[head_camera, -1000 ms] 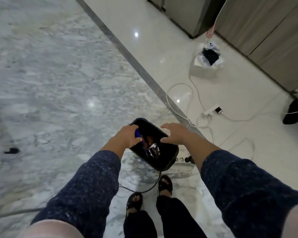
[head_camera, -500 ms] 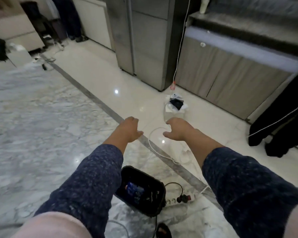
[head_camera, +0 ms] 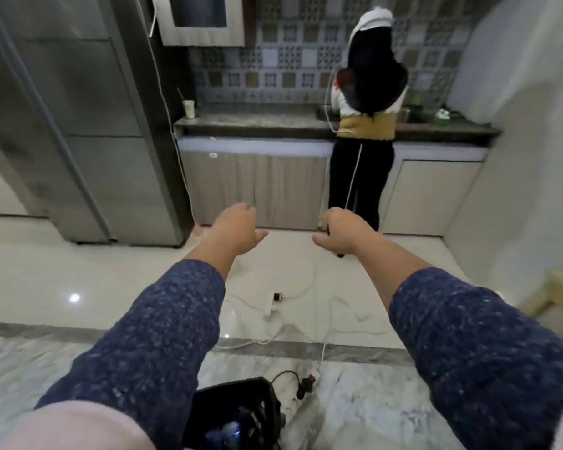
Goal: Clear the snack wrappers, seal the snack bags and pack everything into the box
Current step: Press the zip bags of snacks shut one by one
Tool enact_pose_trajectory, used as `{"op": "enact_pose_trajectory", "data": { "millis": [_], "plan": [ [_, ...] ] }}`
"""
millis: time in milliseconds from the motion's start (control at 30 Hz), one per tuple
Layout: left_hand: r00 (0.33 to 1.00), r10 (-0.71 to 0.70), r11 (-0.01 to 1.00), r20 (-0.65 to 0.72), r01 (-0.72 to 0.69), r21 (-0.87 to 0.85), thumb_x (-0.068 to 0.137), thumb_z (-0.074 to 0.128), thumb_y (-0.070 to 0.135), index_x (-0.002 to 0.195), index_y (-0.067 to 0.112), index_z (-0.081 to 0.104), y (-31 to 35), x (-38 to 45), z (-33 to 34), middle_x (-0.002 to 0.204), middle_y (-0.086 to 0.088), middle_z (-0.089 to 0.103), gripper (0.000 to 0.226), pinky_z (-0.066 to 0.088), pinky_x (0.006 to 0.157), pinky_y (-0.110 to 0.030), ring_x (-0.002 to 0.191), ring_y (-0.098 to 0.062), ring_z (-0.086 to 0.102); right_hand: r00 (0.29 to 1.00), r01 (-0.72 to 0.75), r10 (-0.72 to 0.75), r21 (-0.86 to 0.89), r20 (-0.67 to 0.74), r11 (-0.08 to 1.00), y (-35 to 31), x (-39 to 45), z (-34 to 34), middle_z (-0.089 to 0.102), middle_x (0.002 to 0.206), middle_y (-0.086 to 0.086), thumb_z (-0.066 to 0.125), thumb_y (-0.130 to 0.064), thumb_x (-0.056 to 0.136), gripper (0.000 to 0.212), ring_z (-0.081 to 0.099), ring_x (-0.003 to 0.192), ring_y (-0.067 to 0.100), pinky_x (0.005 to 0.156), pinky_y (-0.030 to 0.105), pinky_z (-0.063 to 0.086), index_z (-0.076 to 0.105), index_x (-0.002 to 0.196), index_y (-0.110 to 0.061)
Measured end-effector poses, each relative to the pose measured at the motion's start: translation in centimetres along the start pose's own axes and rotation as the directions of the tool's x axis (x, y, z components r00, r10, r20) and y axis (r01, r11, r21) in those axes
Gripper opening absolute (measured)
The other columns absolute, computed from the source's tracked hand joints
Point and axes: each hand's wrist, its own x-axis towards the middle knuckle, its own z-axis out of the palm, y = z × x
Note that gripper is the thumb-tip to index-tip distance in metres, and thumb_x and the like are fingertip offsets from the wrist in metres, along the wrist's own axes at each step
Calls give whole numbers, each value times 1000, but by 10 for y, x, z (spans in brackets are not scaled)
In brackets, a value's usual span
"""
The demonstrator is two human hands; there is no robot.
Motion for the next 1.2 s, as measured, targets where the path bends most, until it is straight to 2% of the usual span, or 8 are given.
{"op": "enact_pose_trajectory", "data": {
  "millis": [200, 367, 433, 533, 667, 933, 1067, 1200],
  "plan": [
    [956, 294, 956, 23, -294, 10, 95, 43, 47, 132, 3, 44, 113, -21, -8, 134, -16, 44, 57, 40, 101, -41, 123, -32, 45, 944, -329, 329, 10, -21, 944, 76, -131, -7, 46, 140, 14, 50, -43, 91, 62, 46, 126, 32, 100, 37, 41, 37, 141, -9],
    [821, 570, 821, -13, -570, 5, 95, 44, 47, 137, 4, 41, 241, -45, -22, 138, -14, 44, 60, 40, 104, -41, 127, -30, 43, 812, -574, 577, 56, -91, 817, 150, -246, -19, 38, 147, 11, 51, -44, 90, 65, 39, 134, 29, 109, 38, 36, 36, 142, -9],
    [762, 647, 762, -6, -647, -3, 94, 44, 47, 138, 6, 40, 295, -62, -25, 140, -14, 43, 61, 41, 104, -42, 127, -31, 43, 745, -654, 657, 67, -117, 753, 174, -295, -22, 38, 147, 11, 51, -43, 90, 63, 39, 133, 28, 106, 37, 36, 38, 141, -8],
    [652, 758, 652, -12, -758, -19, 94, 46, 45, 139, 7, 39, 377, -97, -28, 141, -13, 41, 59, 39, 104, -43, 128, -32, 42, 630, -760, 765, 95, -133, 643, 207, -369, -24, 42, 143, 12, 54, -44, 88, 62, 45, 128, 30, 101, 37, 40, 42, 138, -8],
    [491, 871, 491, -19, -871, -24, 94, 46, 47, 139, 9, 40, 485, -158, -29, 142, -11, 40, 59, 39, 103, -42, 129, -30, 42, 489, -853, 862, 133, -133, 504, 246, -478, -23, 41, 146, 11, 55, -44, 88, 65, 43, 130, 29, 104, 36, 39, 39, 141, -10],
    [152, 988, 150, -24, -985, -84, 95, 45, 44, 141, 9, 36, 674, -323, -18, 147, -10, 36, 59, 37, 107, -41, 134, -28, 37, 158, -968, 985, 185, -71, 169, 306, -700, -6, 42, 145, 13, 53, -38, 89, 59, 42, 131, 30, 106, 40, 39, 42, 138, -7],
    [15, 999, 11, -40, -995, -102, 94, 48, 43, 139, 8, 40, 745, -397, -5, 143, -11, 40, 57, 38, 103, -38, 129, -28, 42, 46, -983, 999, 177, -24, 50, 330, -781, 13, 44, 143, 12, 55, -44, 87, 64, 45, 129, 30, 106, 39, 40, 43, 139, -9],
    [-93, 996, -91, 9, -989, -119, 94, 48, 43, 139, 8, 41, 794, -447, 13, 143, -10, 41, 57, 38, 104, -39, 130, -26, 41, -7, -972, 1000, 235, 12, -10, 349, -836, 33, 47, 142, 8, 55, -42, 83, 65, 51, 123, 29, 101, 36, 45, 40, 141, -20]
  ]
}}
